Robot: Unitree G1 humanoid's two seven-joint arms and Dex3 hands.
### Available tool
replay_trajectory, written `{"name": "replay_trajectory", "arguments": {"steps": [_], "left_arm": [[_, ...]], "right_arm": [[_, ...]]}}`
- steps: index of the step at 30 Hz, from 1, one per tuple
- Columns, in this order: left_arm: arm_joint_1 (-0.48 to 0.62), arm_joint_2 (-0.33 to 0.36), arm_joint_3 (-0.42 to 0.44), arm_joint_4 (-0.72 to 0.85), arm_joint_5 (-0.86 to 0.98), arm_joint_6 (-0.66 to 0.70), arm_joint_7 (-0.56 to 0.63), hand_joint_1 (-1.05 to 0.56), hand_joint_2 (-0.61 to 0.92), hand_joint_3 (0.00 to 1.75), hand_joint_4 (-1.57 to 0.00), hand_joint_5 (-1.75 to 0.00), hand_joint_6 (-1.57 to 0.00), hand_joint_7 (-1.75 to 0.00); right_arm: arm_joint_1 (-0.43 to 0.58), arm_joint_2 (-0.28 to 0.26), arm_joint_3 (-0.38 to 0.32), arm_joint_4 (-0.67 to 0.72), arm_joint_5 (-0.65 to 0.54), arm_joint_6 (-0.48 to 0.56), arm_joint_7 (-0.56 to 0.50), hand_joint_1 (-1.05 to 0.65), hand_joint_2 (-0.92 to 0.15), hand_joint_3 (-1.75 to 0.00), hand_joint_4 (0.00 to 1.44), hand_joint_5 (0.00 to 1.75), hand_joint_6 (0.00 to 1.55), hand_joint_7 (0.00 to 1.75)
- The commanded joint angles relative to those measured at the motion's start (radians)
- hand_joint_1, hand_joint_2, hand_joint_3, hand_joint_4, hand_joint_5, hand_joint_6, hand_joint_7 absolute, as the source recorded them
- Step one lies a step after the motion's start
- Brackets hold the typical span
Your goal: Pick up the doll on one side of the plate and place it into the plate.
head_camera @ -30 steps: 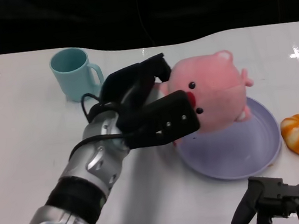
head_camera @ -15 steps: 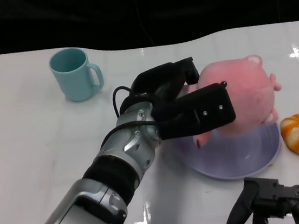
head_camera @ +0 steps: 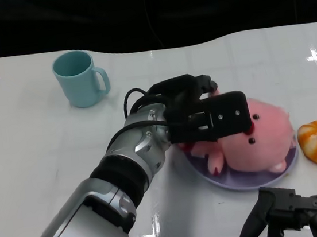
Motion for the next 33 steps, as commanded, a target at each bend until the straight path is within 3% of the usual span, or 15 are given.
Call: {"name": "replay_trajectory", "arguments": {"steps": [1, 6, 16, 24, 33], "left_arm": [[-0.041, 0.02, -0.024, -0.022, 0.018, -0.011, -0.044, -0.92, 0.92, 0.44, 0.0, -0.03, -0.05, 0.0], [-0.032, 0.04, -0.044, -0.049, 0.035, -0.025, -0.047, -1.04, 0.92, 0.51, 0.0, 0.0, 0.0, 0.0], [0.052, 0.129, -0.028, -0.251, 0.021, -0.056, -0.077, -1.05, 0.92, 0.56, 0.0, 0.0, 0.0, 0.0], [0.189, 0.228, 0.026, -0.525, -0.026, -0.061, -0.147, -1.02, 0.92, 0.52, -0.01, -0.01, -0.01, 0.0], [0.378, 0.302, 0.128, -0.802, -0.129, -0.097, -0.171, -0.91, 0.92, 0.39, -0.17, -0.14, -0.17, -0.09]], "right_arm": [[0.002, -0.006, -0.006, -0.002, 0.008, -0.01, -0.001, -0.09, -0.51, -1.11, 0.7, 1.62, 0.64, 1.25], [-0.001, -0.008, -0.011, 0.005, 0.011, -0.016, 0.0, -0.09, -0.52, -1.1, 0.7, 1.62, 0.64, 1.25], [-0.001, -0.017, -0.032, 0.007, 0.039, -0.015, 0.017, -0.09, -0.54, -1.09, 0.68, 1.64, 0.63, 1.24], [0.002, -0.025, -0.05, 0.005, 0.051, -0.018, 0.03, -0.08, -0.54, -1.08, 0.66, 1.64, 0.62, 1.25], [0.003, -0.03, -0.063, 0.015, 0.058, -0.027, 0.037, -0.09, -0.56, -1.05, 0.66, 1.63, 0.61, 1.24]]}}
